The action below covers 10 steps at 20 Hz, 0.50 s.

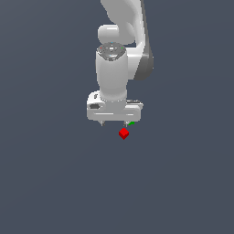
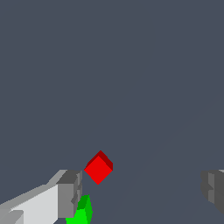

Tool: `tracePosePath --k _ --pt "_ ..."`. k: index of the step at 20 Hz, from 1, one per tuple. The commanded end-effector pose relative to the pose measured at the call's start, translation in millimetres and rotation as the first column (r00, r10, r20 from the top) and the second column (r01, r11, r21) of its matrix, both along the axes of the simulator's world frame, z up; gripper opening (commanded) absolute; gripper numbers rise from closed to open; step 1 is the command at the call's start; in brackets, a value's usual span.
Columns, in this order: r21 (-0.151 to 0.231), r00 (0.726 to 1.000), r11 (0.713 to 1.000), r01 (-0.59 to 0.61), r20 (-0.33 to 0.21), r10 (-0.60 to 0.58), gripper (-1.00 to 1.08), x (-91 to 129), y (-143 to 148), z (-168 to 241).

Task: Stack the red cube on top of the green cube.

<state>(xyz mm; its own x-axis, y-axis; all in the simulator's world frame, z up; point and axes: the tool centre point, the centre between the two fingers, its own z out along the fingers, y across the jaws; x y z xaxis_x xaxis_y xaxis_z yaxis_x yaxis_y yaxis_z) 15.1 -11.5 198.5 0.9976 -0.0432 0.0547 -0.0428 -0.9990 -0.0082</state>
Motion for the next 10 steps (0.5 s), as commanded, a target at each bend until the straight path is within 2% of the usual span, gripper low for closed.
tracePosePath --k 1,10 --pt "0.000 1.000 1.000 0.000 0.000 0.000 1.00 0.0 0.0 0.0" --pt "-0.002 0.998 0.998 -0.068 -0.004 0.068 1.00 -3.1 6.5 -11.4"
